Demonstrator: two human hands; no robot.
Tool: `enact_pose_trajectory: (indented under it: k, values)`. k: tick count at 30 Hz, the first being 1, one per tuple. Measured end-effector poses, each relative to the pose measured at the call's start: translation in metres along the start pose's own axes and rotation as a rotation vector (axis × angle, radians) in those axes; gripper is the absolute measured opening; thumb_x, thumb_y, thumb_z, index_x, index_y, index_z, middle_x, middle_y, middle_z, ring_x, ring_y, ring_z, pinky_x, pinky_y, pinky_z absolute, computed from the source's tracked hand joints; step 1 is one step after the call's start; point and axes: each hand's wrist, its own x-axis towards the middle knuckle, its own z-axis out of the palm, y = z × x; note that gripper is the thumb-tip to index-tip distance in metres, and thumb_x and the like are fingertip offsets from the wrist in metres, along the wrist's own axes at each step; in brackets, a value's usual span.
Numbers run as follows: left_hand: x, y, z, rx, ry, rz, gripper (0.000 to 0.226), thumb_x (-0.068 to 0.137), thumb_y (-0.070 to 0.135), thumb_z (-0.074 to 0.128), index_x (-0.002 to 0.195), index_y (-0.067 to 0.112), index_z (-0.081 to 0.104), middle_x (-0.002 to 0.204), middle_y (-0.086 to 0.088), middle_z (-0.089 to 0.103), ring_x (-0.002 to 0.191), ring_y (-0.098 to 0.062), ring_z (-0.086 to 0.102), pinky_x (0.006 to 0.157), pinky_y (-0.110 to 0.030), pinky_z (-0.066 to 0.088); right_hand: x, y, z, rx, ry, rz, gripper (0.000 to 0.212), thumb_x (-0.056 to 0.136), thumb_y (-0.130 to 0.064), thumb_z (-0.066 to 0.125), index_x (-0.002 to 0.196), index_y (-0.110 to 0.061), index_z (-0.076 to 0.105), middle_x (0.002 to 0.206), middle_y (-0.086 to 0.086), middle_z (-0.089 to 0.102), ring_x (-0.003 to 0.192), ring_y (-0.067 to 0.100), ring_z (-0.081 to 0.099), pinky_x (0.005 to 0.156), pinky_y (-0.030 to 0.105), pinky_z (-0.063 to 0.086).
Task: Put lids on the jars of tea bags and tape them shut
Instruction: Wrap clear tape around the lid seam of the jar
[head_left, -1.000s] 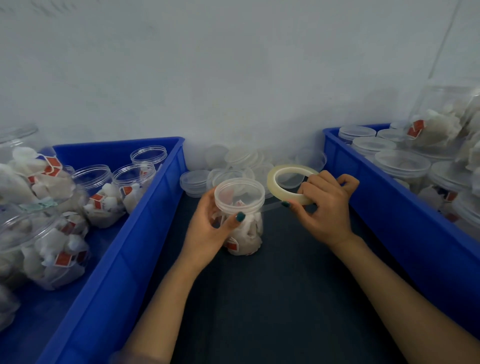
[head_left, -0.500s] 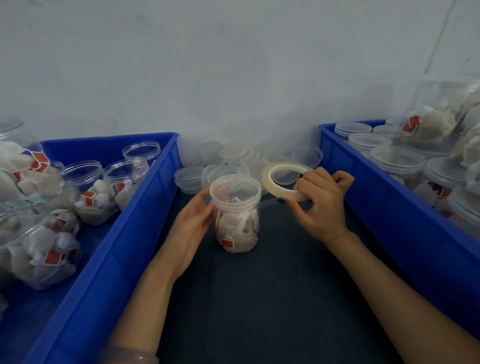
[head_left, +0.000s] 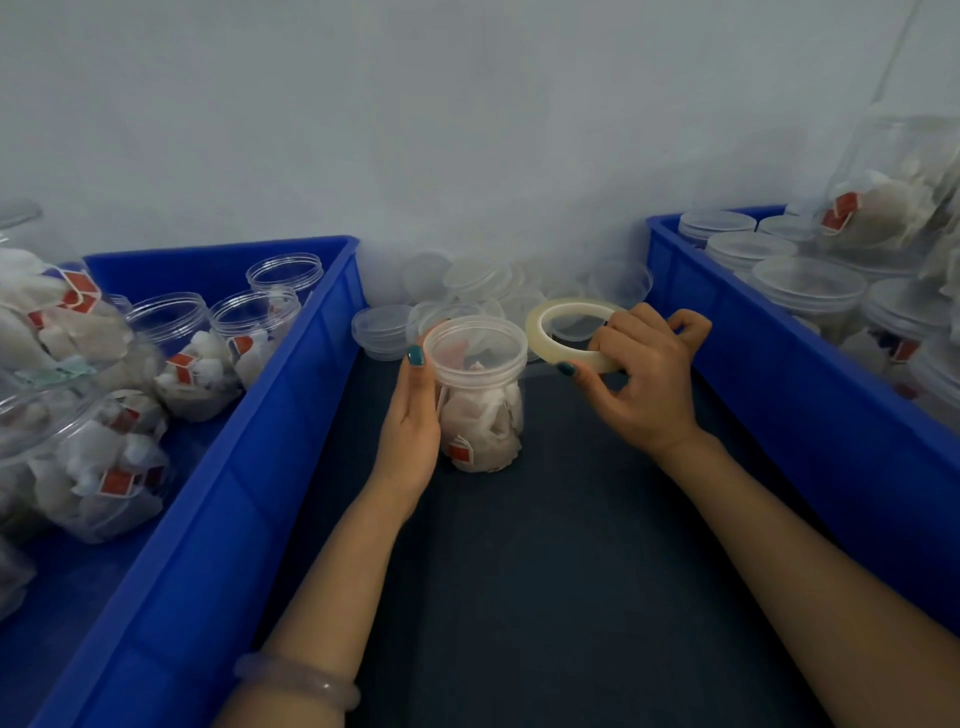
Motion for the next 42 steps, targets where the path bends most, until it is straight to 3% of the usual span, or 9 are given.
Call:
enact_pose_trajectory:
  k: [3,6,8,10,14,16,27,33,42]
  values:
    - [0.002,-0.001,-0.001,0.022,0.042,0.003,0.028,0.102,0.057,0.026,0.12,0.058,0.048,0.104,0.052,0.055,0.103,0.033,0.046,0.09,0.004,0.036,-0.001,0.0,0.0,0.001,-0.014,-0.002,0.053,0.099,-0.058,0.048,0.068,-0.017,0.059,0.076,-0.01,0.055,0.078,0.017,0.051,0.078,0.039,0.02]
    - [0.005,0.006,-0.001,-0.011,0.052,0.082,0.043,0.107,0.046,0.024,0.137,0.037,0.053,0.135,0.022,0.058,0.126,0.007,0.051,0.113,-0.024,0.04,-0.001,0.0,0.001,0.001,-0.022,-0.001,0.046,0.096,-0.053,0.055,0.068,-0.017,0.059,0.077,-0.012,0.053,0.079,0.017,0.051,0.078,0.039,0.019]
    - [0.004,0.022,0.0,0.05,0.1,0.167,0.055,0.104,0.055,0.025,0.141,0.025,0.054,0.14,0.012,0.057,0.126,0.005,0.053,0.11,-0.024,0.042,-0.001,0.001,0.001,0.007,-0.026,0.003,0.042,0.095,-0.051,0.059,0.069,-0.017,0.059,0.079,-0.015,0.049,0.079,0.017,0.051,0.078,0.039,0.019]
    - [0.004,0.041,0.003,0.293,0.125,0.276,0.068,0.094,0.075,0.031,0.14,0.031,0.054,0.137,0.021,0.054,0.121,0.013,0.05,0.099,-0.011,0.043,-0.001,0.001,0.001,0.019,-0.025,0.008,0.043,0.095,-0.051,0.058,0.069,-0.017,0.059,0.08,-0.016,0.048,0.079,0.016,0.05,0.078,0.041,0.02]
    - [0.004,0.07,0.027,1.103,0.071,0.386,0.088,0.079,0.089,0.027,0.145,0.034,0.048,0.149,0.003,0.047,0.138,-0.019,0.041,0.098,-0.042,0.045,0.0,-0.001,0.001,0.021,-0.017,0.007,0.049,0.099,-0.054,0.051,0.067,-0.017,0.058,0.075,-0.011,0.052,0.078,0.017,0.05,0.076,0.046,0.026]
    - [0.004,0.072,0.041,1.229,0.002,0.286,0.1,0.074,0.091,0.023,0.15,0.029,0.041,0.152,-0.005,0.043,0.141,-0.027,0.038,0.099,-0.046,0.044,0.0,-0.001,0.001,0.023,-0.008,0.002,0.049,0.1,-0.054,0.048,0.067,-0.018,0.057,0.074,-0.009,0.052,0.077,0.018,0.05,0.074,0.048,0.027]
    - [0.017,0.051,0.026,1.07,-0.135,0.446,0.067,0.087,0.07,0.055,0.137,0.025,0.049,0.136,0.009,0.055,0.125,-0.011,0.048,0.088,-0.025,0.04,-0.003,-0.003,0.003,-0.002,-0.056,0.008,0.046,0.097,-0.055,0.052,0.069,-0.018,0.052,0.08,-0.013,0.043,0.078,0.017,0.046,0.077,0.039,0.019]
    - [0.016,0.051,0.021,1.0,-0.177,0.473,0.064,0.087,0.069,0.057,0.135,0.027,0.052,0.134,0.012,0.057,0.123,-0.008,0.05,0.091,-0.031,0.048,0.004,-0.004,-0.001,-0.008,-0.075,0.012,0.047,0.094,-0.055,0.059,0.065,-0.02,0.046,0.071,-0.01,0.044,0.073,0.015,0.044,0.076,0.04,0.02]
    - [0.016,0.056,0.015,0.877,-0.298,0.443,0.049,0.086,0.052,0.069,0.13,0.034,0.056,0.128,0.016,0.059,0.11,-0.001,0.05,0.08,-0.01,0.034,0.02,-0.007,-0.005,0.047,-0.482,0.098,0.062,0.089,-0.071,0.034,0.066,-0.017,0.051,0.063,-0.013,0.041,0.073,0.011,0.042,0.073,0.034,0.011]
